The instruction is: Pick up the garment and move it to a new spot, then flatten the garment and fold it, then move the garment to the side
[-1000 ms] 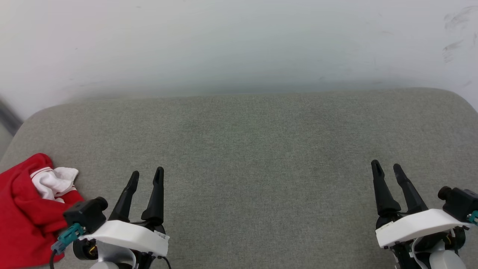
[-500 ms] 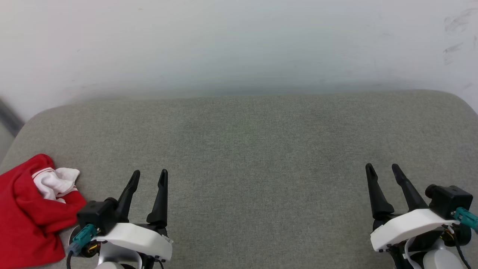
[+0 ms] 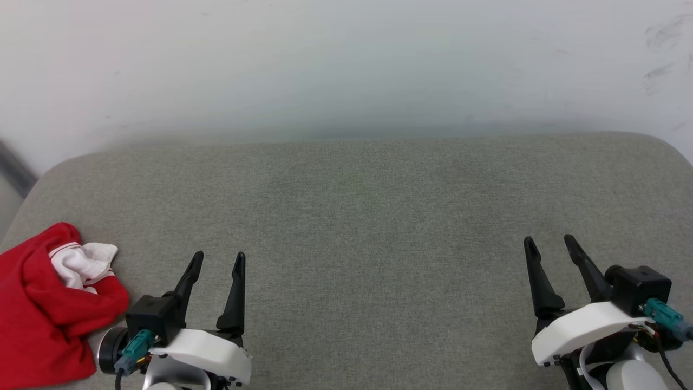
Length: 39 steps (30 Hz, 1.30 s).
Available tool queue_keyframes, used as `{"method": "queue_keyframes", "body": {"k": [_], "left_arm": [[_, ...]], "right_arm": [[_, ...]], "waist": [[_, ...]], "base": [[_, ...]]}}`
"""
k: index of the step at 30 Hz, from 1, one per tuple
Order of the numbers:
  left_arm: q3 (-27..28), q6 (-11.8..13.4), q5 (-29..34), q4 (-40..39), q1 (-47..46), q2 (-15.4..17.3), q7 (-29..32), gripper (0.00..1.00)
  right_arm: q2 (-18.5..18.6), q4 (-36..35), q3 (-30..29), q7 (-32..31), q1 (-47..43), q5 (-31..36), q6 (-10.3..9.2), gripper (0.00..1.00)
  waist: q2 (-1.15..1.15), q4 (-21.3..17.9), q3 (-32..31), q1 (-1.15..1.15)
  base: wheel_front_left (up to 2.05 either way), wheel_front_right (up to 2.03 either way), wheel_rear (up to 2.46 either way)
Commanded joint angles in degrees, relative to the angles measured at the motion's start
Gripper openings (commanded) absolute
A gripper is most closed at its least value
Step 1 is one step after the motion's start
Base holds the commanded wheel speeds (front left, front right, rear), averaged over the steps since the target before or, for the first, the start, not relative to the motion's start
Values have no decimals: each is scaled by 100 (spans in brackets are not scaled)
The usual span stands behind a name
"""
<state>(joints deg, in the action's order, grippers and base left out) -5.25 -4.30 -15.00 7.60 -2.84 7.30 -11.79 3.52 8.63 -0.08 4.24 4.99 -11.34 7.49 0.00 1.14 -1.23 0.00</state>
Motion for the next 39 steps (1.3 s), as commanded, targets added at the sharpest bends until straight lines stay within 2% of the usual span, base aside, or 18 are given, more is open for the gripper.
{"method": "queue_keyframes", "body": {"k": [1, 29, 39], "left_arm": [[-15, 21, 127, -10, 12, 25, -52, 100], [31, -51, 1122, 362, -50, -128, -352, 100], [151, -107, 984, 350, -90, -195, -350, 100]], "right_arm": [[-19, -64, -1, 2, 19, 115, 0, 100], [-69, -6, 15, 90, 32, 773, -1, 100], [-70, 50, -19, 122, 42, 592, -1, 100]], "waist": [[0, 4, 0, 0], [0, 45, -57, 0], [0, 123, -59, 0]], "base": [[0, 0, 0], [0, 0, 0], [0, 0, 0]]}}
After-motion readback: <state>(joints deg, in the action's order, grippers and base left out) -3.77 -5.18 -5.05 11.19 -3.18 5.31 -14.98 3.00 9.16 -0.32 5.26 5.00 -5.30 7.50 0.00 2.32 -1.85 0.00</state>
